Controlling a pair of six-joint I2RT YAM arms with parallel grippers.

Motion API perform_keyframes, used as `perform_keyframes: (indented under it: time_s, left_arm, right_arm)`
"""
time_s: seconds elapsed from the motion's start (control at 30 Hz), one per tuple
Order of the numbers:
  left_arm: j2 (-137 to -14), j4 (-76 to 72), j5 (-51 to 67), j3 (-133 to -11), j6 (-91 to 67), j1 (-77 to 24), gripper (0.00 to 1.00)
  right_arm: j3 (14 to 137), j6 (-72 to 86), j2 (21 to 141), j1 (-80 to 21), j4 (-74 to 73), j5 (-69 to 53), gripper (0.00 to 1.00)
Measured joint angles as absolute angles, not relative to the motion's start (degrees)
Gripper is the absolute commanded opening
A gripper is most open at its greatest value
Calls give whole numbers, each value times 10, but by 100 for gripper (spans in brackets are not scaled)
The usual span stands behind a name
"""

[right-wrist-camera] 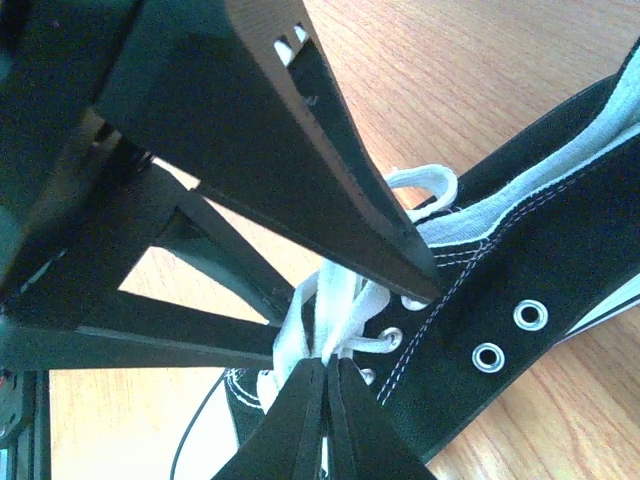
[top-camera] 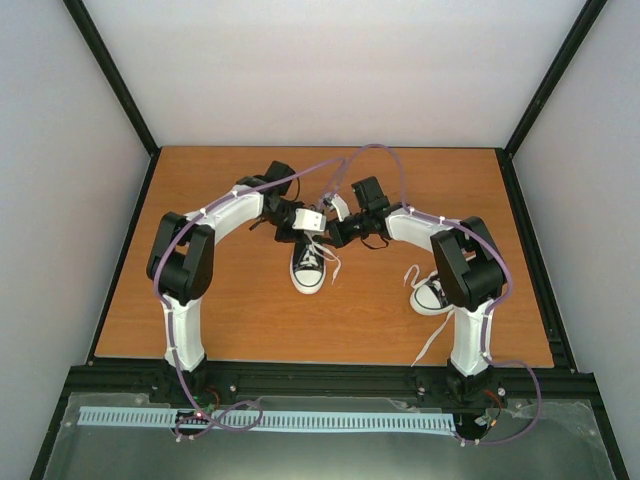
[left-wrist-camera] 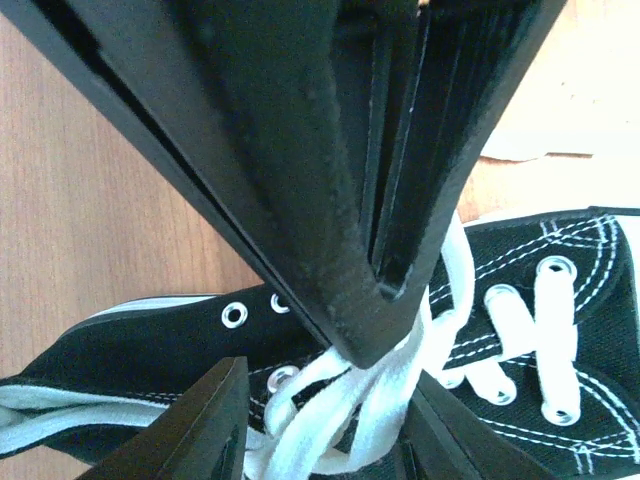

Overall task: Tie the shoes
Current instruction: Wrap the shoelace around the shoelace.

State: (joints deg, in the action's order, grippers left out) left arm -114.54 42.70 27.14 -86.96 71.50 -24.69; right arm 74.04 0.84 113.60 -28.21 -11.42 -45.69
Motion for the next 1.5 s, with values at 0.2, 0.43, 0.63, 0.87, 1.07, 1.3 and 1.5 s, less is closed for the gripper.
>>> perform_keyframes:
  time_s: [0.2,0.43,0.63,0.87,1.07,1.3,1.5]
  left_arm:
    - [-1152,459,295,-892,711,-245,52]
    - [-1156,502,308,-905,727,-245,55]
    - [-1158,509,307,-905,729,-244,38]
    - [-1158,498,306,-905,718,-244,37]
    - [-1158,489,300,-905,716,-244,23]
    - [-1158,476,298,-905,700,-244,15]
    - [-1158,473,285,-904,698,-244,27]
  right_arm:
    - [740,5,1136,-282,-114,-458,3]
    - [738,2,1130,-282,-118,-457,3]
    - [738,1,1129,-282,-118,-457,3]
    - [737,1,1128,-282,-118,-457,3]
    - [735,2,1128,-282,-118,-458,3]
    - [734,2,1128,-282,-118,-458,3]
    - [731,1,1127,-282,-118,-458,3]
